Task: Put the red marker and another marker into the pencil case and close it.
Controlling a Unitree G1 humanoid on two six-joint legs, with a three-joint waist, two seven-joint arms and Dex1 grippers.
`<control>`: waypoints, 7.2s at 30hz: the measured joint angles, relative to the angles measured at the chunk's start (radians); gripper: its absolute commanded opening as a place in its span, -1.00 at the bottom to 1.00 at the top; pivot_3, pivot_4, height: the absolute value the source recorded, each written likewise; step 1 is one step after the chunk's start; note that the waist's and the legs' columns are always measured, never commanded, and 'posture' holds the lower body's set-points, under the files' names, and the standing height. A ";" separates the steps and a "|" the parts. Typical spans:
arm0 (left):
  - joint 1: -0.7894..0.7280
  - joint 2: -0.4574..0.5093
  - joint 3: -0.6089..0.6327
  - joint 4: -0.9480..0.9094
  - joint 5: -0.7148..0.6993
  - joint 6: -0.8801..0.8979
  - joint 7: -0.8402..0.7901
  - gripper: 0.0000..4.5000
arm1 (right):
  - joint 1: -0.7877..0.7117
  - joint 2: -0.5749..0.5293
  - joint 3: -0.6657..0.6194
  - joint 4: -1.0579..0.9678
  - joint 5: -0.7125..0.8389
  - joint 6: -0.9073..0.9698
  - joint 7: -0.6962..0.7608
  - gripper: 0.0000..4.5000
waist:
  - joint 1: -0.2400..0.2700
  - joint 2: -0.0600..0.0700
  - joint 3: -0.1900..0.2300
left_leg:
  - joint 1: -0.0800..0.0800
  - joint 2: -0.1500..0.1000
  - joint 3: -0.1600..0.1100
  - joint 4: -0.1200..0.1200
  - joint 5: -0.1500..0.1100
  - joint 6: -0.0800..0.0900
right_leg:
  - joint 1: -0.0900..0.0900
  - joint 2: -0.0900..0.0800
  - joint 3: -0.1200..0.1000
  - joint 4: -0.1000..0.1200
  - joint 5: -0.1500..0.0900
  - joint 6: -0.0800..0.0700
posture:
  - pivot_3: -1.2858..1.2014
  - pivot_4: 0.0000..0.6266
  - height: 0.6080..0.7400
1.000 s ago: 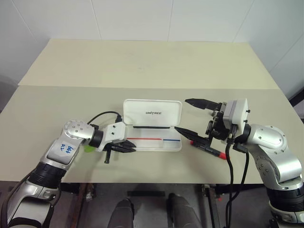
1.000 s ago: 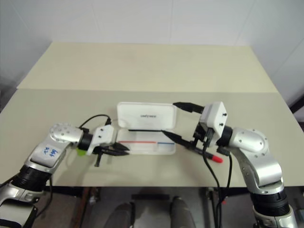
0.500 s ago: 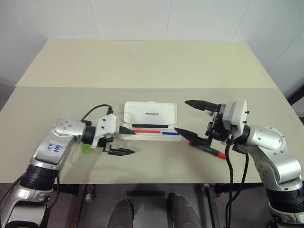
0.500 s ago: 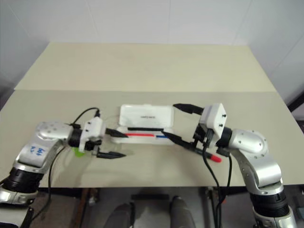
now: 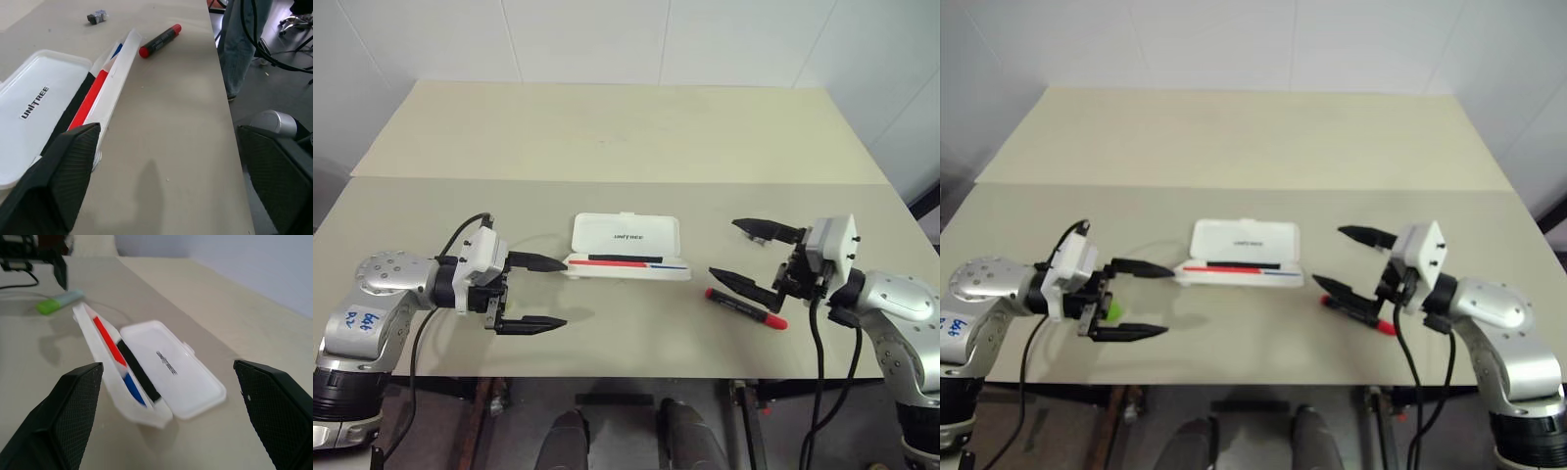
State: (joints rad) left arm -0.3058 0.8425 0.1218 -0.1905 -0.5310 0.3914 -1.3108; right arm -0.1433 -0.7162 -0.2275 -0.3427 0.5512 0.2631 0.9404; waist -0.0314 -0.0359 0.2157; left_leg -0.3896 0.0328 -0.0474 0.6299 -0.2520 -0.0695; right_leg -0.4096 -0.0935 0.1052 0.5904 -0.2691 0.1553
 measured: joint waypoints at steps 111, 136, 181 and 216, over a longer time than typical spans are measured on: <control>-0.036 -0.051 0.031 0.157 -0.015 -0.109 0.081 1.00 | -0.511 0.435 0.463 0.742 -0.401 -0.308 0.226 -0.73 | -0.052 0.002 0.001 | 0.001 0.000 0.000 -0.002 0.000 -0.001 | -0.003 0.000 0.000 0.006 0.007 0.014 | 0.03 -0.52 1.00; -0.038 -0.056 0.025 0.156 0.002 -0.127 0.098 1.00 | -0.547 0.413 0.535 0.744 -0.517 -0.449 0.201 -0.73 | -0.053 0.002 0.001 | 0.001 0.000 0.000 -0.001 0.000 -0.001 | -0.002 0.000 0.000 0.006 0.007 0.014 | 0.03 -0.52 1.00; 0.211 -0.261 0.222 -0.130 0.103 -0.141 0.646 1.00 | -0.381 0.272 0.293 0.205 -0.120 -0.047 0.136 0.99 | -0.046 0.001 0.001 | 0.000 0.000 0.000 -0.002 -0.001 -0.001 | -0.002 0.000 0.000 0.003 0.007 0.014 | 0.03 -0.52 1.00; 0.502 -0.711 0.230 -0.595 0.334 0.548 1.399 1.00 | -0.386 0.003 0.220 0.118 0.023 0.076 0.320 0.99 | -0.031 -0.004 -0.001 | 0.000 0.000 0.000 0.001 0.000 -0.001 | 0.001 0.000 0.001 -0.005 0.000 0.000 | 0.03 -0.52 1.00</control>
State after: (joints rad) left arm 0.1961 0.1319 0.3516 -0.7855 -0.1968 0.9394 0.0884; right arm -0.5291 -0.7129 -0.0072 -0.2242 0.5746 0.3388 1.2602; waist -0.0627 -0.0395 0.2148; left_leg -0.3894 0.0324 -0.0471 0.6312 -0.2523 -0.0702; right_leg -0.4081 -0.0935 0.1062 0.5850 -0.2686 0.1554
